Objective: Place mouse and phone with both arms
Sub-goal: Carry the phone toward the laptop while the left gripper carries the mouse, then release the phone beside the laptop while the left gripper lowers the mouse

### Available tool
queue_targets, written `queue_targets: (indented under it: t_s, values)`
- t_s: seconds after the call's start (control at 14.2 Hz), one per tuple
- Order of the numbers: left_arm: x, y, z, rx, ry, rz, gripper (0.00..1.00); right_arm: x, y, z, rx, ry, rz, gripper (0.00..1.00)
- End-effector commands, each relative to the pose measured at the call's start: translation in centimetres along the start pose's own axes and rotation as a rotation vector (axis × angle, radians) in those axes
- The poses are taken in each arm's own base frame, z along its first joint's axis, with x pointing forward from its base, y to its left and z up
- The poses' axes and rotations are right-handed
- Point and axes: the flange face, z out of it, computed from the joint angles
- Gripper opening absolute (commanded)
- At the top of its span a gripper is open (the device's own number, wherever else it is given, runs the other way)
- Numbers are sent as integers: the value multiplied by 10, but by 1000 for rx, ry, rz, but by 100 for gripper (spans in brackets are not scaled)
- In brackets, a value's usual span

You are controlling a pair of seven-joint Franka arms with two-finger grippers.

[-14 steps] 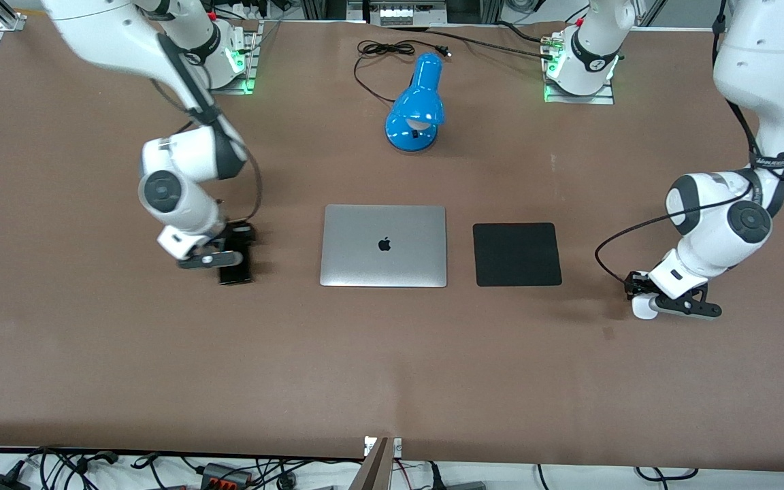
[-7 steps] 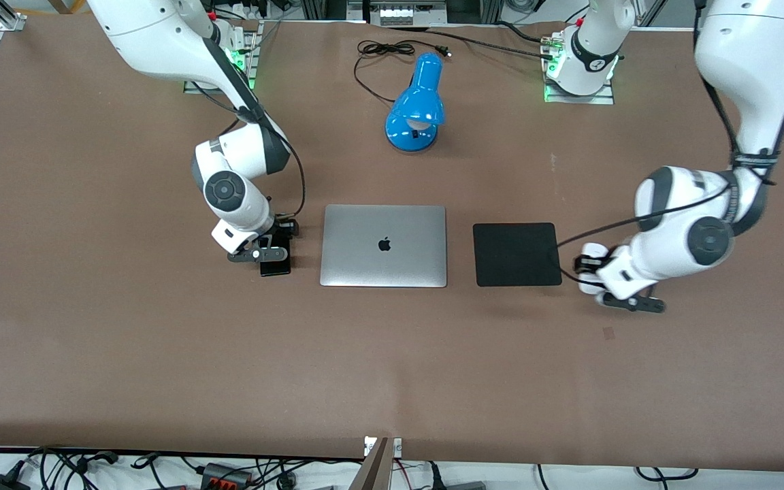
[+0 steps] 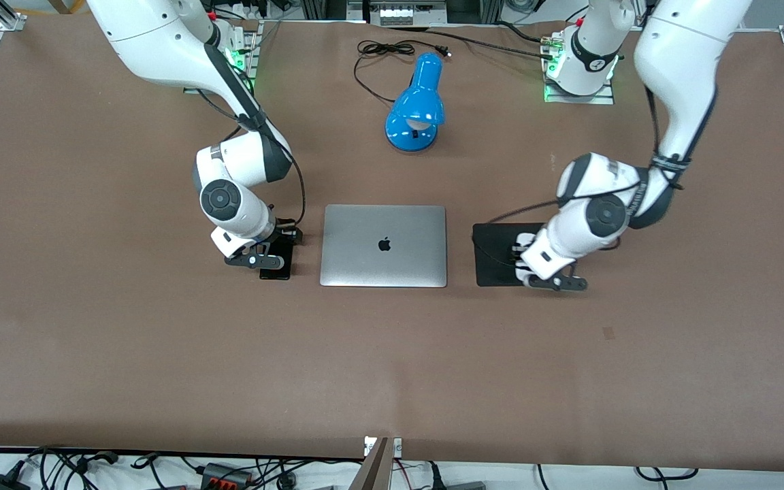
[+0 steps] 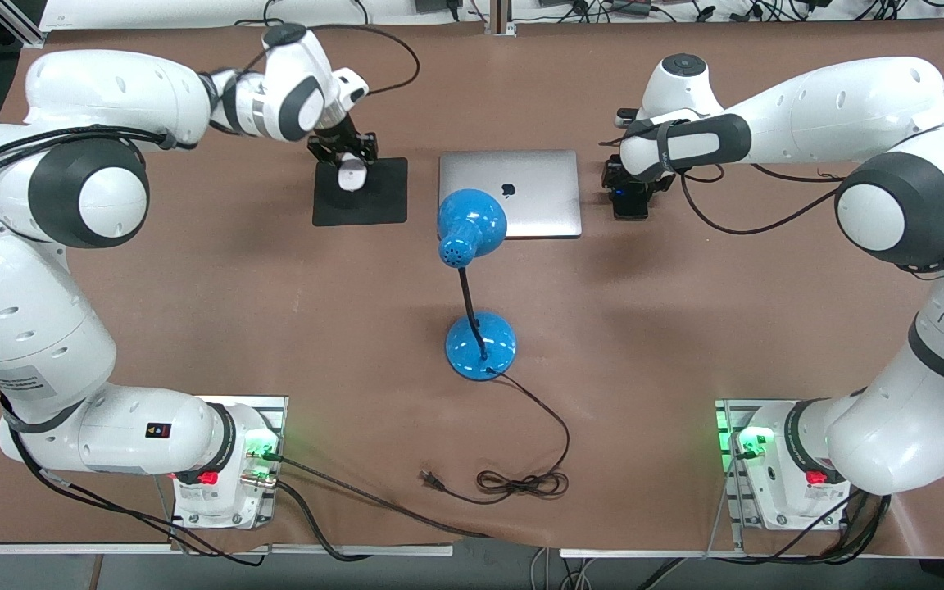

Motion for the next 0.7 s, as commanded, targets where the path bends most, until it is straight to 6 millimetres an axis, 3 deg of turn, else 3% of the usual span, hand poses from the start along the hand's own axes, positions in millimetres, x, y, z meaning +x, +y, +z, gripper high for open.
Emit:
queue_targets:
  t_s: [0.0, 0.07, 0.21, 0.35, 0.42, 0.49, 0.56, 0.63]
  values:
    - [-6, -7, 6, 4, 17, -18, 38, 4, -9, 8, 11, -2, 41, 100]
    - [-8, -7, 12, 5, 7, -18, 39, 3, -14, 5, 13, 3, 45, 100]
    - [-10, -7, 21, 5, -8, -18, 42, 19, -15, -29, 37, 39, 88, 100]
    - [-13, -7, 25, 7, -17, -18, 44, 37, -18, -99, 55, 57, 108, 100]
    - [-15, -8, 28, 9, -22, -17, 50, 54, -2, -135, 54, 57, 132, 100]
    - [-16, -7, 29, 8, -26, -15, 65, 68, 19, -163, 47, 46, 159, 100]
    - [-15, -9, 30, 9, -27, -18, 89, 81, 47, -195, 45, 32, 197, 100]
    - [-16, -9, 30, 9, -28, -17, 100, 90, 76, -214, 43, 6, 217, 100]
